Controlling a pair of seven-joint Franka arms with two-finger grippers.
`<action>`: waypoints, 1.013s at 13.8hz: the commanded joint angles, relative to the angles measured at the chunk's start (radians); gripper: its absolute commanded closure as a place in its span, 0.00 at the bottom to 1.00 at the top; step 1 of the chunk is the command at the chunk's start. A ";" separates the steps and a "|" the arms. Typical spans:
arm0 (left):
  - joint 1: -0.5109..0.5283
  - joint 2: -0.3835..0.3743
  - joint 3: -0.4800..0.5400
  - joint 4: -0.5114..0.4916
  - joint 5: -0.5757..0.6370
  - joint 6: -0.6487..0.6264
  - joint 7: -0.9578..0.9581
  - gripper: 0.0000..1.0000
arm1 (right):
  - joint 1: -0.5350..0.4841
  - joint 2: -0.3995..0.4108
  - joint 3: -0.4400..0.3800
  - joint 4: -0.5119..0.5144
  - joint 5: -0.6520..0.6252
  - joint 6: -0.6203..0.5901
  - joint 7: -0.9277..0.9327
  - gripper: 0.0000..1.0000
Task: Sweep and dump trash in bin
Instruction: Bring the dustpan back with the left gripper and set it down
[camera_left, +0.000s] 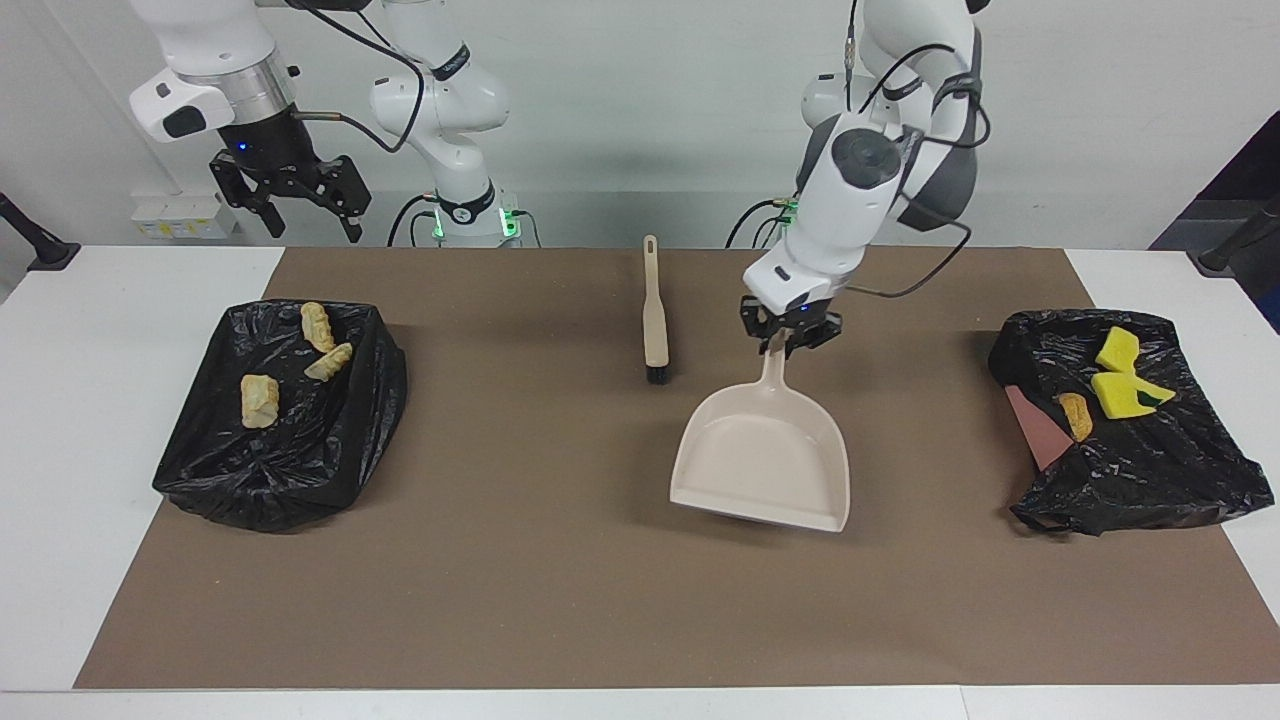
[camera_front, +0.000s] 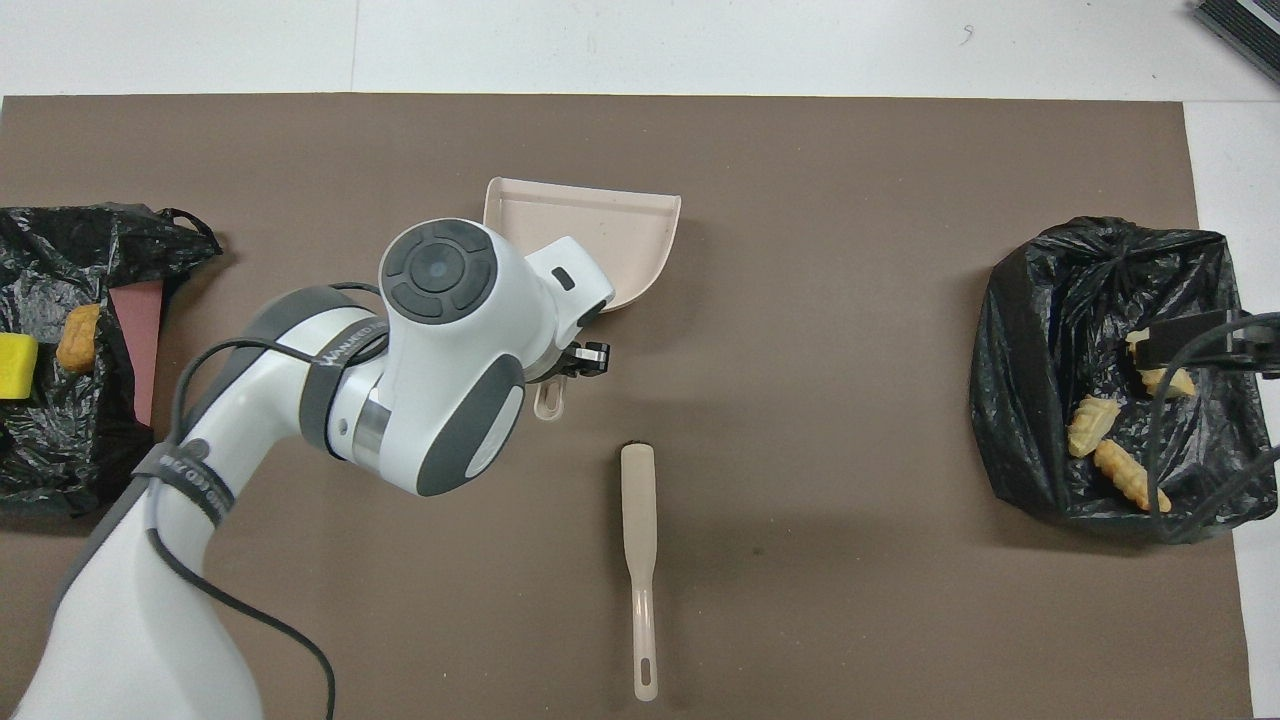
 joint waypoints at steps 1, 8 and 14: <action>-0.041 0.072 0.020 0.068 0.000 0.020 -0.081 1.00 | -0.006 -0.018 0.003 -0.016 0.009 0.004 -0.026 0.00; -0.066 0.095 0.021 0.090 0.015 0.055 -0.144 0.00 | -0.006 -0.018 0.003 -0.016 0.009 0.002 -0.026 0.00; 0.055 0.034 0.035 0.094 0.017 0.006 -0.130 0.00 | -0.006 -0.018 0.003 -0.016 0.009 0.002 -0.026 0.00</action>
